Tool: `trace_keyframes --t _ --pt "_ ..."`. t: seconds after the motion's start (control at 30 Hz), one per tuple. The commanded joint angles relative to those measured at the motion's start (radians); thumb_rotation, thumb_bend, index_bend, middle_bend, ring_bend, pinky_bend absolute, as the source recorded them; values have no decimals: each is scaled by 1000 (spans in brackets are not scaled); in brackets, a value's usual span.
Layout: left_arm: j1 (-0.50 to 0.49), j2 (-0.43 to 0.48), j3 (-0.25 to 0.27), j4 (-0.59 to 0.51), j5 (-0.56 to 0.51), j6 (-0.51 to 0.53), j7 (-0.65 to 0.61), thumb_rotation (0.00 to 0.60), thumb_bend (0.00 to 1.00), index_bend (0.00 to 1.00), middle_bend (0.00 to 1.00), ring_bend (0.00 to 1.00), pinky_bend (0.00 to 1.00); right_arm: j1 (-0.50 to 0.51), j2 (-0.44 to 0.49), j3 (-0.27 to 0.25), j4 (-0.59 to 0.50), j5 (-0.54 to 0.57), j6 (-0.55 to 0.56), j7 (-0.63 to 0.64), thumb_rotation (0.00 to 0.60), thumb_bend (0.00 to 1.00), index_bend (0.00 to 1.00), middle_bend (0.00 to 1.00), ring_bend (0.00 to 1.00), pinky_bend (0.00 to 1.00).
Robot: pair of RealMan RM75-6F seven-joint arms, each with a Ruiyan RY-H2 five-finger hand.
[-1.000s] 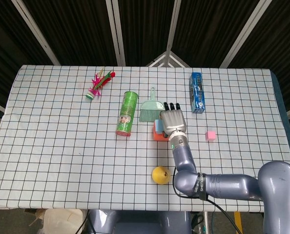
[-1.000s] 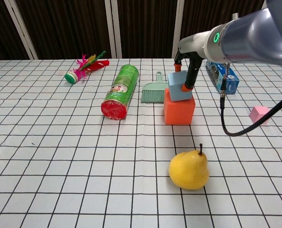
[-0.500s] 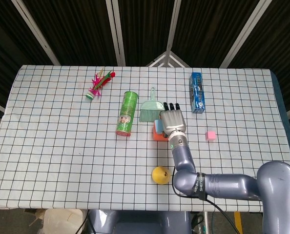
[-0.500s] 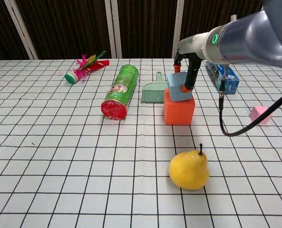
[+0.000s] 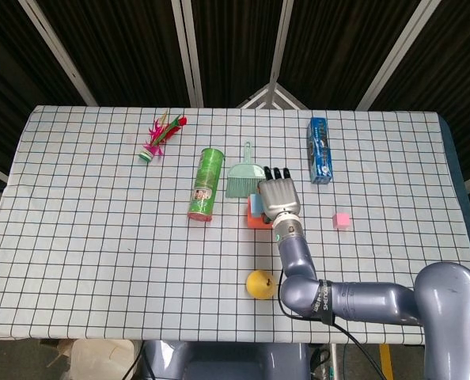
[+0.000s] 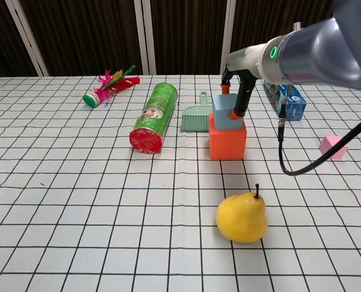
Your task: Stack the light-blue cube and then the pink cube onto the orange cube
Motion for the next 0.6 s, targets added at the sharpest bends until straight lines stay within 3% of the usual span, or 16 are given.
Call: trace_keyframes --t 0.03,0.17,0.27,0.6 --pt "1 0 0 0 0 1 -1 600 161 123 0 0 0 -1 0 -1 0 0 1 -1 600 414 363 38 14 45" --pt "-1 0 0 1 1 -2 -1 600 161 123 0 0 0 -4 5 1 -4 -5 -7 5 600 414 138 37 13 45" --pt "-1 0 1 1 1 -3 1 600 161 123 0 0 0 -5 9 -1 -5 -9 -11 7 600 414 65 37 14 45" --pt "-2 0 1 -1 0 -4 4 600 161 123 0 0 0 -3 29 -10 -24 17 -30 -12 600 414 39 38 14 45"
